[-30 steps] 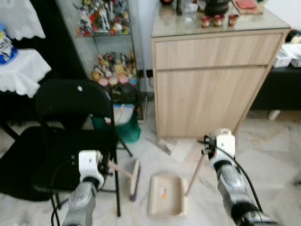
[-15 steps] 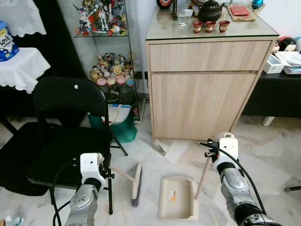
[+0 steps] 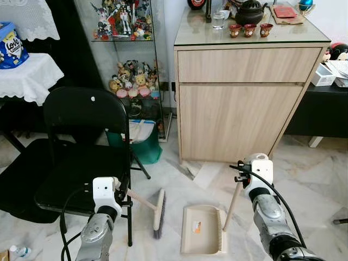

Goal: Sweep floor

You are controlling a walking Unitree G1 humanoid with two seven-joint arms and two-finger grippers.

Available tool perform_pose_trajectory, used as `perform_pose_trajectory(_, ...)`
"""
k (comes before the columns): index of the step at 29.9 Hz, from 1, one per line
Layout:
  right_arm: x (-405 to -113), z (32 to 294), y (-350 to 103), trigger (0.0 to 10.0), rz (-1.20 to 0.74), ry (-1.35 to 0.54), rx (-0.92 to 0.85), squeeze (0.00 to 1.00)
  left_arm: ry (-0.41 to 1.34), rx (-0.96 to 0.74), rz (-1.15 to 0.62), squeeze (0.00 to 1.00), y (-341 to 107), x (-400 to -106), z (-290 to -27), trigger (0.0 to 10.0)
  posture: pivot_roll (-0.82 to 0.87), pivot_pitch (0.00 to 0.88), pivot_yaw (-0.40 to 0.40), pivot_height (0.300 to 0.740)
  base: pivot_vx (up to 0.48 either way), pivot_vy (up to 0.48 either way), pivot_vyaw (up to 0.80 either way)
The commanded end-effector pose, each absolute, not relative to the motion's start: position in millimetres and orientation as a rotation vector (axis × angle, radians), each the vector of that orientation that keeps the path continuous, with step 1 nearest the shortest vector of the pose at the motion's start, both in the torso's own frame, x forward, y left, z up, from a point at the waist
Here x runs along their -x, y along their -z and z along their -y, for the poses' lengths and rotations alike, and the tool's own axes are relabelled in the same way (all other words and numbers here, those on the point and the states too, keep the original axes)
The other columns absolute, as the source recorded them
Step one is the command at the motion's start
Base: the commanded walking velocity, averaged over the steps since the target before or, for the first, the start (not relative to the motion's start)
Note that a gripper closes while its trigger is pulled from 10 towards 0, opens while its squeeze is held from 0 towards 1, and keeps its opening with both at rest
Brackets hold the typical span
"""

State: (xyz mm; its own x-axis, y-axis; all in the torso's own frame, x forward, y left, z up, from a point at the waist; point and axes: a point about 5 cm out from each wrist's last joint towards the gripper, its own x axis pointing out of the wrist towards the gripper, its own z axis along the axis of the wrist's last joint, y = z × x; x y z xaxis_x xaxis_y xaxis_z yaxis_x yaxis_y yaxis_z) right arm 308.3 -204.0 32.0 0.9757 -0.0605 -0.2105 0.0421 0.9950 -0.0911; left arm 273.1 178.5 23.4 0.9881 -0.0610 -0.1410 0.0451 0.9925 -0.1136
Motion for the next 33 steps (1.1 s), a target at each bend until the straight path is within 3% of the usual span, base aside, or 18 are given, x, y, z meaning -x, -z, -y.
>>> perform_pose_trajectory(1, -311.3, 202.9, -35.2, 10.0, -0.205, 0.053, 0.078, 0.0, 0.033, 0.114, -0.124, 0.0, -28.1, -273.9, -185.5, 10.0, -0.1, 0.007, 0.069, 0.74, -0.266, 0.0, 0.0)
perform_pose_trajectory(33, -312.2, 201.2, -35.5, 10.0, -0.206, 0.049, 0.071, 0.0, 0.029, 0.119, -0.092, 0.0, -36.7, -276.4, -186.6, 10.0, -0.1, 0.025, 0.071, 0.74, -0.303, 0.0, 0.0)
